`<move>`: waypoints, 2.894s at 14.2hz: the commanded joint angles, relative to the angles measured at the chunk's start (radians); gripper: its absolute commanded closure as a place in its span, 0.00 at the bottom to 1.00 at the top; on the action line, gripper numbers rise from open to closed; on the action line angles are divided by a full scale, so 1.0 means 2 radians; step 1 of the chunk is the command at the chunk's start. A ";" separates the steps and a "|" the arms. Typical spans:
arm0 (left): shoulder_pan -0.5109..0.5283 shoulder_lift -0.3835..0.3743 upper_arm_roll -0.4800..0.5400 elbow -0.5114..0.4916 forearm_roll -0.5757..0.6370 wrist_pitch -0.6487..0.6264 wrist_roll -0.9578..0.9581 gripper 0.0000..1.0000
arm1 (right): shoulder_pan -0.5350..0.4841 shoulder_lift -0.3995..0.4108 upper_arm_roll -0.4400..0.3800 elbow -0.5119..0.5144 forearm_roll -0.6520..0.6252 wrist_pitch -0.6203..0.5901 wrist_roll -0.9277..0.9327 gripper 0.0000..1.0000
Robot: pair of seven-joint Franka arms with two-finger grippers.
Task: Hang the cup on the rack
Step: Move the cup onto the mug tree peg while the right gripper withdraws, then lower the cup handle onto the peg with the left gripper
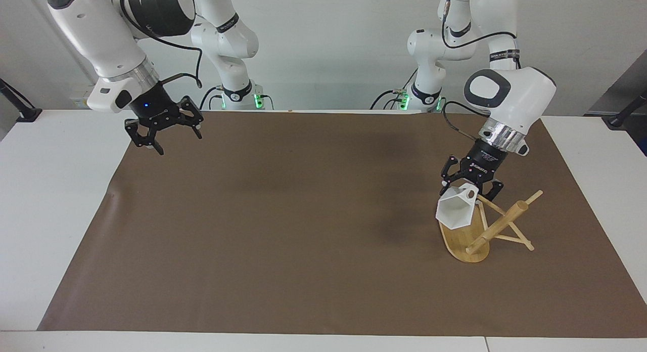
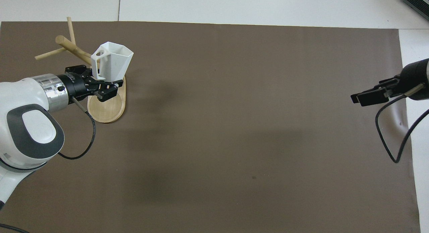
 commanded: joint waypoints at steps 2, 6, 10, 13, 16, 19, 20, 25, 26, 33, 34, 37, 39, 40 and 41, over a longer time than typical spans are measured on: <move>0.008 0.004 0.003 0.016 0.003 -0.015 -0.010 1.00 | -0.004 -0.002 -0.009 0.003 -0.015 -0.019 0.043 0.00; 0.016 0.005 0.003 0.015 0.000 -0.010 -0.012 1.00 | -0.003 -0.003 -0.010 0.003 -0.069 -0.018 0.064 0.00; 0.018 0.006 0.003 0.014 0.000 -0.002 -0.039 1.00 | -0.003 -0.005 -0.010 0.003 -0.086 -0.019 0.122 0.00; 0.015 0.006 0.003 0.008 0.000 0.019 -0.059 1.00 | -0.003 -0.005 -0.010 0.003 -0.088 -0.018 0.151 0.00; 0.011 0.006 0.003 0.003 0.000 0.037 -0.075 1.00 | -0.003 -0.006 -0.010 0.003 -0.087 -0.019 0.226 0.00; 0.010 0.009 0.003 0.001 0.000 0.045 -0.076 1.00 | -0.003 -0.007 -0.011 0.003 -0.087 -0.020 0.236 0.00; 0.010 0.009 0.003 0.001 0.000 0.048 -0.076 1.00 | -0.003 -0.007 -0.012 0.003 -0.087 -0.020 0.235 0.00; 0.009 0.010 0.003 -0.009 0.000 0.069 -0.079 1.00 | -0.003 -0.007 -0.014 0.003 -0.087 -0.020 0.226 0.00; 0.009 0.010 0.003 -0.011 0.000 0.076 -0.078 0.68 | -0.003 -0.007 -0.014 0.002 -0.087 -0.019 0.226 0.00; 0.018 0.014 0.006 0.010 0.016 0.040 -0.060 0.00 | -0.003 -0.008 -0.013 0.001 -0.086 -0.013 0.229 0.00; 0.019 0.010 0.007 0.013 0.040 0.028 -0.057 0.00 | -0.003 -0.008 -0.013 0.001 -0.085 -0.013 0.230 0.00; 0.041 0.007 0.010 0.042 0.119 -0.055 -0.057 0.00 | -0.003 -0.010 -0.013 -0.001 -0.085 -0.015 0.228 0.00; 0.057 0.006 0.010 0.068 0.173 -0.111 -0.057 0.00 | -0.003 -0.010 -0.013 -0.001 -0.085 -0.015 0.228 0.00; 0.066 0.003 0.010 0.081 0.190 -0.136 -0.056 0.00 | -0.003 -0.010 -0.013 -0.001 -0.085 -0.015 0.228 0.00; 0.072 0.001 0.010 0.091 0.204 -0.156 -0.056 0.00 | -0.003 -0.010 -0.013 -0.001 -0.085 -0.015 0.228 0.00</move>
